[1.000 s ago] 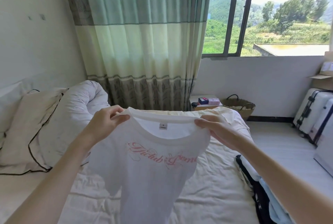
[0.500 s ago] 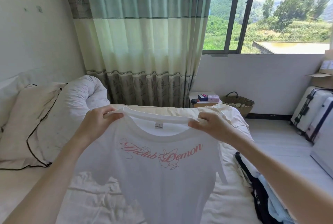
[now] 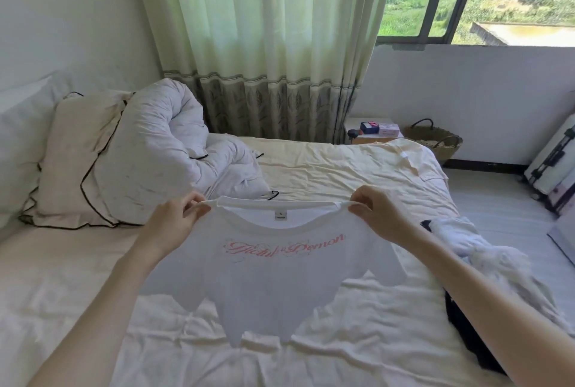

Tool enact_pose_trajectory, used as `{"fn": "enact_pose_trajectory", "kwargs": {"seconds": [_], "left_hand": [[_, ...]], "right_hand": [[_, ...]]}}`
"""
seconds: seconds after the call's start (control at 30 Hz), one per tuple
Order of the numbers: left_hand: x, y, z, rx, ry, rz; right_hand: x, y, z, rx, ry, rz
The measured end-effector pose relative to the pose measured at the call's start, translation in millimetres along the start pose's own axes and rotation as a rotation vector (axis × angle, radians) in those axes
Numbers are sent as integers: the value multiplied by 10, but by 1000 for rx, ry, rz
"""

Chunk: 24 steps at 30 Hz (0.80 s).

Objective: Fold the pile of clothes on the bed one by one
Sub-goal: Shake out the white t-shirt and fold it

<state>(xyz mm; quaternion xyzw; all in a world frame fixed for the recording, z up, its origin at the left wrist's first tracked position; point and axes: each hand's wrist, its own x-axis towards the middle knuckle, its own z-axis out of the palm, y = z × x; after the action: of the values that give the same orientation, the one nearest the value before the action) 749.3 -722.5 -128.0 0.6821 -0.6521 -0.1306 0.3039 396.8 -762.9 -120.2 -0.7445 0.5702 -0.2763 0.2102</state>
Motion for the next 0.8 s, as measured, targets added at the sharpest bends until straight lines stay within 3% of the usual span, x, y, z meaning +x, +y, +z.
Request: {"fn": "enact_pose_trajectory", "kwargs": {"seconds": [0.1,0.23,0.5,0.8], "left_hand": [[-330,-127,20,50,114,-29],[-930,-174,64,113,175,-87],[-2241,86,80,74,362,-199],[-2708,131,-252,17,441,-323]], "right_hand": [[-129,5,134,33,78,-21],[-325,32,308,70,-94,78],[-892,71,348,228,-322,48],[-925,-234,457,208,-344,-101]]}}
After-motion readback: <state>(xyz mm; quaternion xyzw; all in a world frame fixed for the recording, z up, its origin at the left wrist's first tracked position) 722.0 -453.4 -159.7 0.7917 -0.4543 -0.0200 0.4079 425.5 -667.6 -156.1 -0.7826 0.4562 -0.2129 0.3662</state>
